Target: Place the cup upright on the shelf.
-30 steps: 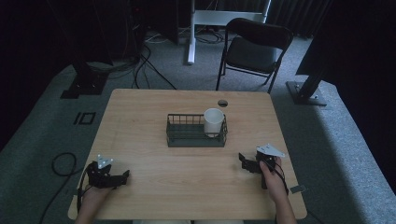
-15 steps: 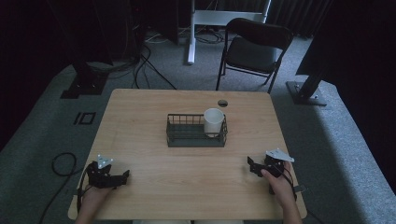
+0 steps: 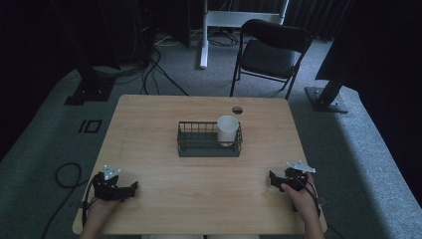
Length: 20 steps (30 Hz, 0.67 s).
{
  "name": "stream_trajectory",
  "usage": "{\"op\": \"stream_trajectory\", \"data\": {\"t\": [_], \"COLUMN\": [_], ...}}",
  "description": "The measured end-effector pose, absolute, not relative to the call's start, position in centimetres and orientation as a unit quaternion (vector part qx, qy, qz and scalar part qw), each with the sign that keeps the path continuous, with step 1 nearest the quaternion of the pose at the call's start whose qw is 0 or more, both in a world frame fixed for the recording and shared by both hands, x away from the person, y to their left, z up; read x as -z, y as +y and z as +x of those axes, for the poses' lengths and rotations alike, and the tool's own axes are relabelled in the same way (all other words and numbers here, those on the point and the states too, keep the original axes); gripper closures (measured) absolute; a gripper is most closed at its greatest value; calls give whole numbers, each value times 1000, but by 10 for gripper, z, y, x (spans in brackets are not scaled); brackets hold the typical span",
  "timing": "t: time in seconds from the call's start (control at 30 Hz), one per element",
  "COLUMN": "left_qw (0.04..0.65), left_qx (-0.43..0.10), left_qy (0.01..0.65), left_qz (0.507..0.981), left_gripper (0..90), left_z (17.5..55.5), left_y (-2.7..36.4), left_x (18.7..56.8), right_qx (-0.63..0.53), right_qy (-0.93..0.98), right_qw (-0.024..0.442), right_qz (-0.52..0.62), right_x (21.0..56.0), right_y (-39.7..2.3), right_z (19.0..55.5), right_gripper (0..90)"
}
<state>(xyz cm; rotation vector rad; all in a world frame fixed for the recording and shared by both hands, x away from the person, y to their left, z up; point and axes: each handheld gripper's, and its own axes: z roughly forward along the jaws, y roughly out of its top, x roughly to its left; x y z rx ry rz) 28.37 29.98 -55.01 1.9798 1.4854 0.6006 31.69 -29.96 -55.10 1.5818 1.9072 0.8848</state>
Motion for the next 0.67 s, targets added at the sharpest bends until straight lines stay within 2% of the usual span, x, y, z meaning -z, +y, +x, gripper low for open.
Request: {"op": "stream_trajectory", "data": {"t": [0.67], "left_qw": [293], "left_qx": [-226], "left_qy": [558], "left_qz": [743], "left_gripper": [7], "left_z": [284], "left_y": [300], "left_x": [550], "right_qx": [-307], "right_qy": [706], "right_qw": [247], "right_qz": [589], "right_x": [553], "right_y": [-295], "right_z": [316], "right_gripper": [116]}}
